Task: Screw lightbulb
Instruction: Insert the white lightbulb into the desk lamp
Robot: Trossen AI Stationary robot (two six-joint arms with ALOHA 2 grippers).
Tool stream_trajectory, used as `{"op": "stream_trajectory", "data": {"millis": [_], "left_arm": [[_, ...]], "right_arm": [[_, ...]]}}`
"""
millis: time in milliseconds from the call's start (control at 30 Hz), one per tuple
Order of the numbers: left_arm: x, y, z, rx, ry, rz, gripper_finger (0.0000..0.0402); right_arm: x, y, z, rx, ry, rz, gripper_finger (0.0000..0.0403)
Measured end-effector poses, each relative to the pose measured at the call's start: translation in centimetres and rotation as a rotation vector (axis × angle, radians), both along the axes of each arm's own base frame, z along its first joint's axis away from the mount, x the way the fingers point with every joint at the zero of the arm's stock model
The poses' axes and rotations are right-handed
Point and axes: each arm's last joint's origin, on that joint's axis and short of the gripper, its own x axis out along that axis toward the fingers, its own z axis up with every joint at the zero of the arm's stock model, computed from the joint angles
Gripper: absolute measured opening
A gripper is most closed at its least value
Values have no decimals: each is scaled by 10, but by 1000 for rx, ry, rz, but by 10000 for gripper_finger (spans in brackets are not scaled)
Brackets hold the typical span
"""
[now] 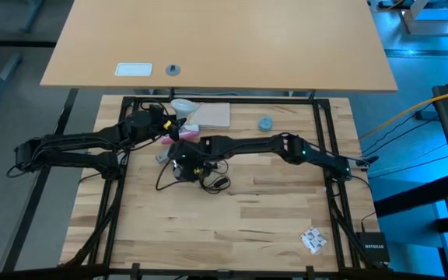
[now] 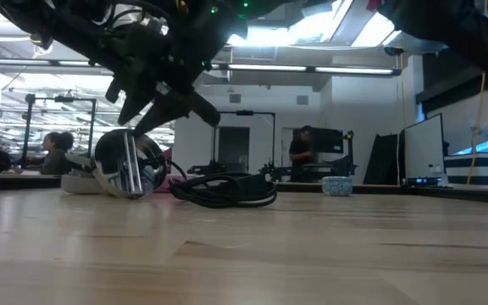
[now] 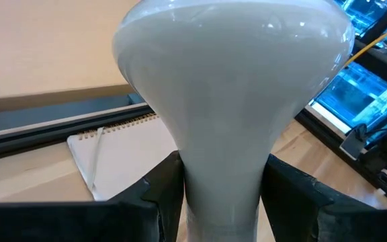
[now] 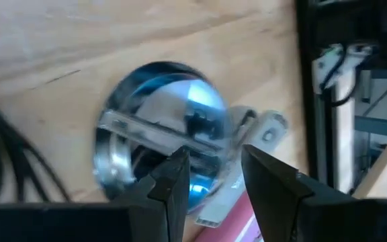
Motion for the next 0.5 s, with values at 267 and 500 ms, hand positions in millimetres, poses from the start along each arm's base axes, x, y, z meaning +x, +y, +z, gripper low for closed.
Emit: {"op": "stream_trajectory", "data": {"millis": [267,500], "left_arm": [[-1,1,0,8,4,23,155],[-1,1,0,9,3,49,155]], "right_arm": [[2,-2,0,-5,-21,-6,140],[4,-5,-2,-1,-39,-7,140]]}}
